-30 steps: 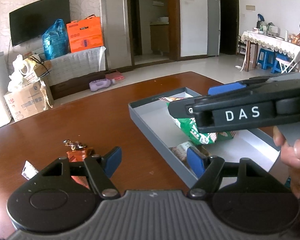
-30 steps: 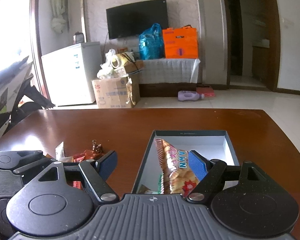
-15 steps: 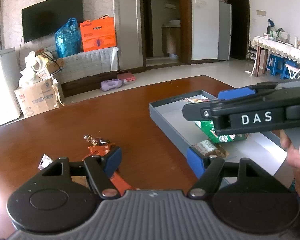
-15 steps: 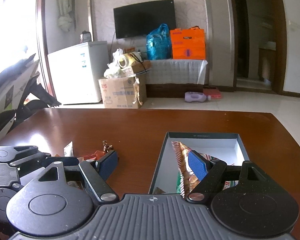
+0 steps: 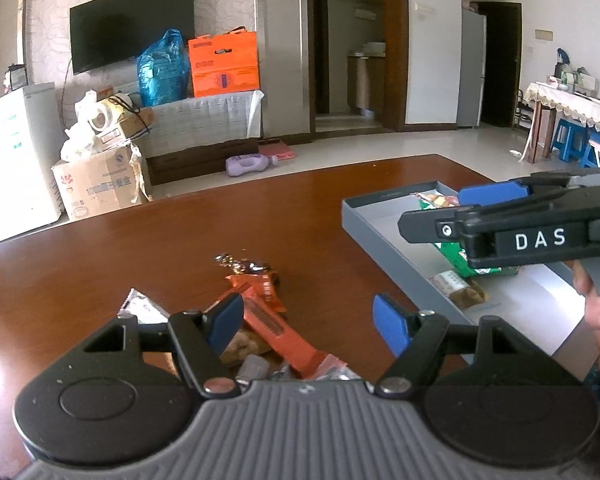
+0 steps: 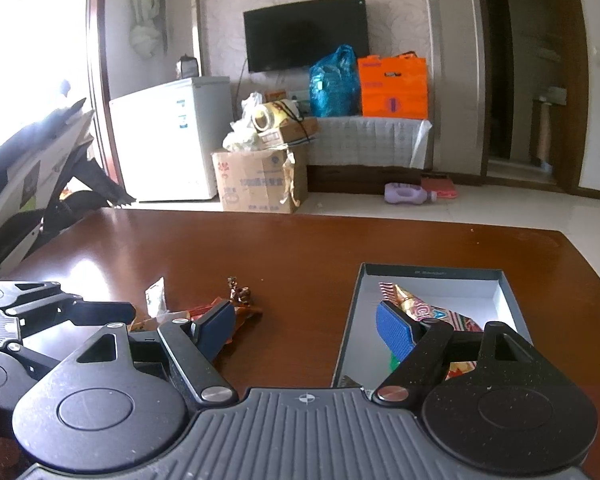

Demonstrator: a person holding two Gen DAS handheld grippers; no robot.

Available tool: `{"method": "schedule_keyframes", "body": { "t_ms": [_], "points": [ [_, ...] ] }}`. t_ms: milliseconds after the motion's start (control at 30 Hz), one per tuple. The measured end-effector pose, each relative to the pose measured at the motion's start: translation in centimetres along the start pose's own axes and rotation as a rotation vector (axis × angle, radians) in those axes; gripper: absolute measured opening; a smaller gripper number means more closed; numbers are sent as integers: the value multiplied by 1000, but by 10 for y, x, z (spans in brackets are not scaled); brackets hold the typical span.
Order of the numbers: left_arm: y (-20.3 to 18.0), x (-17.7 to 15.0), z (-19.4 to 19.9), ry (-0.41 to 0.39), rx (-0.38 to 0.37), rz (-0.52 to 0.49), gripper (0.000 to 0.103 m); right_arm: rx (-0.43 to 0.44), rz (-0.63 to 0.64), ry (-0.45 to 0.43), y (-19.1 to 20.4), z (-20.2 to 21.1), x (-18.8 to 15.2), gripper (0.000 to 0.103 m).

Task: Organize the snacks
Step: 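Move both tools back from the box to the snack pile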

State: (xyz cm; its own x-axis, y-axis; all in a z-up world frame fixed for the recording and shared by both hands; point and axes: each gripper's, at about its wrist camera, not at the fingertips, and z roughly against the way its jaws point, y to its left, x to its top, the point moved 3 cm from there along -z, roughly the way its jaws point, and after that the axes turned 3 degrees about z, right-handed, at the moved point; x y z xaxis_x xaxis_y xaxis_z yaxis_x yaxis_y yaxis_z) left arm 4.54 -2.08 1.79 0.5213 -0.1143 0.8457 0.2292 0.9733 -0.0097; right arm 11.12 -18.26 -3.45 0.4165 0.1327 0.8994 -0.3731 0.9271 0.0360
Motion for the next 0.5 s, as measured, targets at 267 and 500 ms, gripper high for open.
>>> {"method": "schedule_keyframes", "body": {
  "t_ms": [267, 500],
  "points": [
    [21, -5, 19, 7, 27, 11, 72, 27, 24, 9, 10, -4, 1, 78],
    [43, -13, 32, 13, 56, 30, 72, 52, 49, 29, 19, -7, 0, 78]
  ]
}}
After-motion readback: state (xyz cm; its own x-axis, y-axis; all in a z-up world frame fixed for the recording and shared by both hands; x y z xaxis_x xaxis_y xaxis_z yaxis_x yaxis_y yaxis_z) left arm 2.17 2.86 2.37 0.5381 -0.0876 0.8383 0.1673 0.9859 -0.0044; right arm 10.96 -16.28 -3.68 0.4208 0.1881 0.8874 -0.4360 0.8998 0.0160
